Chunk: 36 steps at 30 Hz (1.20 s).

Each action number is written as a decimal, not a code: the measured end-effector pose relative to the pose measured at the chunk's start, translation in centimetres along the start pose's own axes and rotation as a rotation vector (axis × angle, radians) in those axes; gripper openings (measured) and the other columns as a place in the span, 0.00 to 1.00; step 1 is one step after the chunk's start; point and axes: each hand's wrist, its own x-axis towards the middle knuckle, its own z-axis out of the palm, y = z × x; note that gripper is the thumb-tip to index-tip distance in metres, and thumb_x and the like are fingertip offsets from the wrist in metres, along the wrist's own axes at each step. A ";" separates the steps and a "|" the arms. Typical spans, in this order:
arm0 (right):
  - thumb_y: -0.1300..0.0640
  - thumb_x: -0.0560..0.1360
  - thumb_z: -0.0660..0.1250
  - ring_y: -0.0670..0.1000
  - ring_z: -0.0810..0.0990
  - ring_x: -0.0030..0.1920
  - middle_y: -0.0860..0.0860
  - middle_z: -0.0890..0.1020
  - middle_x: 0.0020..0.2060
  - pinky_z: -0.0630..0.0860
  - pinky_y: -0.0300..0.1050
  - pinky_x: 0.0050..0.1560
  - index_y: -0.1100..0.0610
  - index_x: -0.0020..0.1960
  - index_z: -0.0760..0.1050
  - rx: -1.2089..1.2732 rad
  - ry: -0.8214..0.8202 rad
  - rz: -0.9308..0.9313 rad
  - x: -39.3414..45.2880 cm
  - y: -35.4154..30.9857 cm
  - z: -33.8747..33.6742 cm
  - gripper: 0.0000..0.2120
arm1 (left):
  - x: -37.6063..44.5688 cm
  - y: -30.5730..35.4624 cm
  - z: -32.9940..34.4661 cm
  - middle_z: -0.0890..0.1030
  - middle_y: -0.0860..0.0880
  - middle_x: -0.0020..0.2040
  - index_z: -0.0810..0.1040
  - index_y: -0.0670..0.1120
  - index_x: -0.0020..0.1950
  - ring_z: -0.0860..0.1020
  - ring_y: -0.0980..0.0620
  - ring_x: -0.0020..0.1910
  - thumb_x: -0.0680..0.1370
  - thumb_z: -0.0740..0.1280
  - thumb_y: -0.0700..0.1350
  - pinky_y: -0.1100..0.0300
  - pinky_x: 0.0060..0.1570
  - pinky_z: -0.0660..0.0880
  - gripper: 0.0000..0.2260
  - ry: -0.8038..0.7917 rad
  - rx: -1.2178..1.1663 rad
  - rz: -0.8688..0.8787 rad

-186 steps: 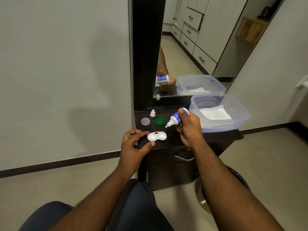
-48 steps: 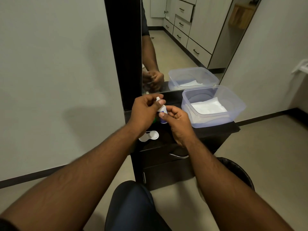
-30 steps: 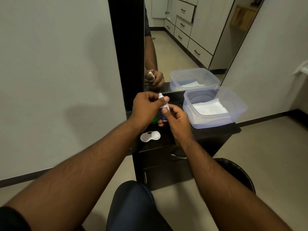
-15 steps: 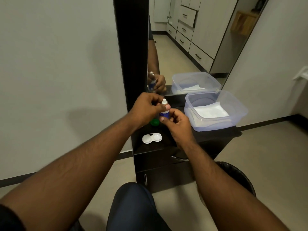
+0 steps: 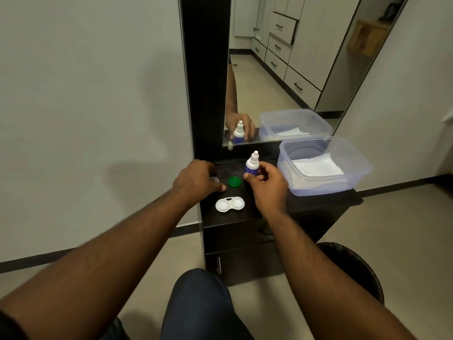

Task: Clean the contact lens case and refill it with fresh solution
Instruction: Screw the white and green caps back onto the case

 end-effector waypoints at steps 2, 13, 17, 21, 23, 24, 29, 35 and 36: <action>0.59 0.69 0.75 0.45 0.78 0.42 0.52 0.81 0.49 0.72 0.31 0.42 0.54 0.58 0.78 -0.039 -0.006 0.010 0.2 0.2 0.2 0.18 | 0.0 0.1 0.0 0.79 0.45 0.61 0.76 0.45 0.63 0.77 0.46 0.57 0.68 0.77 0.51 0.52 0.55 0.76 0.26 0.000 -0.011 -0.011; 0.63 0.69 0.74 0.47 0.72 0.35 0.52 0.75 0.37 0.74 0.37 0.38 0.54 0.48 0.78 0.311 -0.128 -0.003 -0.5 -0.9 -1.3 0.11 | -1.1 0.4 -0.5 0.81 0.46 0.42 0.79 0.44 0.46 0.80 0.51 0.38 0.69 0.77 0.47 0.56 0.35 0.80 0.12 0.130 -0.359 -0.038; 0.65 0.70 0.72 0.45 0.75 0.34 0.52 0.79 0.34 0.74 0.37 0.37 0.59 0.42 0.81 0.304 -0.292 0.052 -0.4 -1.2 -1.9 0.03 | -2.8 1.1 -1.5 0.78 0.50 0.36 0.77 0.43 0.46 0.78 0.55 0.33 0.69 0.76 0.47 0.69 0.27 0.74 0.13 0.251 -0.507 0.041; 0.66 0.71 0.70 0.46 0.76 0.33 0.55 0.82 0.37 0.74 0.38 0.33 0.59 0.44 0.82 0.254 -0.535 0.078 0.4 -1.2 -3.3 0.04 | -5.0 1.6 -2.0 0.77 0.55 0.39 0.76 0.47 0.48 0.76 0.61 0.38 0.70 0.76 0.50 0.75 0.36 0.71 0.13 0.414 -0.457 0.232; 0.66 0.72 0.70 0.48 0.80 0.39 0.55 0.84 0.42 0.77 0.38 0.39 0.60 0.47 0.82 0.171 -0.657 0.069 0.8 -1.4 -4.0 0.06 | -5.9 1.5 -2.0 0.79 0.56 0.44 0.78 0.49 0.55 0.77 0.61 0.42 0.71 0.74 0.50 0.76 0.38 0.71 0.14 0.416 -0.481 0.277; 0.66 0.72 0.70 0.48 0.82 0.42 0.53 0.84 0.44 0.78 0.37 0.42 0.59 0.48 0.82 0.127 -0.703 0.063 0.8 -1.6 -4.2 0.06 | -6.3 1.5 -1.9 0.80 0.55 0.45 0.80 0.49 0.55 0.77 0.61 0.42 0.72 0.74 0.50 0.75 0.39 0.71 0.13 0.412 -0.500 0.283; 0.61 0.68 0.75 0.43 0.81 0.42 0.47 0.83 0.41 0.77 0.34 0.47 0.54 0.50 0.83 -0.017 -0.795 -0.026 0.9 -1.8 -4.3 0.11 | -7.5 0.0 -0.2 0.82 0.55 0.39 0.82 0.47 0.45 0.79 0.61 0.40 0.69 0.76 0.48 0.73 0.36 0.73 0.08 0.386 -0.634 0.223; 0.55 0.64 0.79 0.46 0.79 0.43 0.49 0.80 0.48 0.78 0.36 0.45 0.49 0.54 0.81 -0.184 -0.881 -0.101 1.2 -1.4 -3.9 0.19 | -8.0 -1.4 2.3 0.83 0.57 0.45 0.82 0.49 0.49 0.80 0.61 0.45 0.69 0.76 0.46 0.72 0.46 0.75 0.11 0.392 -0.610 0.165; 0.54 0.64 0.79 0.46 0.79 0.45 0.48 0.79 0.49 0.78 0.35 0.45 0.48 0.54 0.81 -0.208 -0.883 -0.137 1.1 -1.4 -3.9 0.19 | -8.0 -1.4 2.6 0.82 0.57 0.46 0.82 0.49 0.49 0.80 0.61 0.46 0.69 0.77 0.46 0.74 0.47 0.75 0.11 0.390 -0.616 0.157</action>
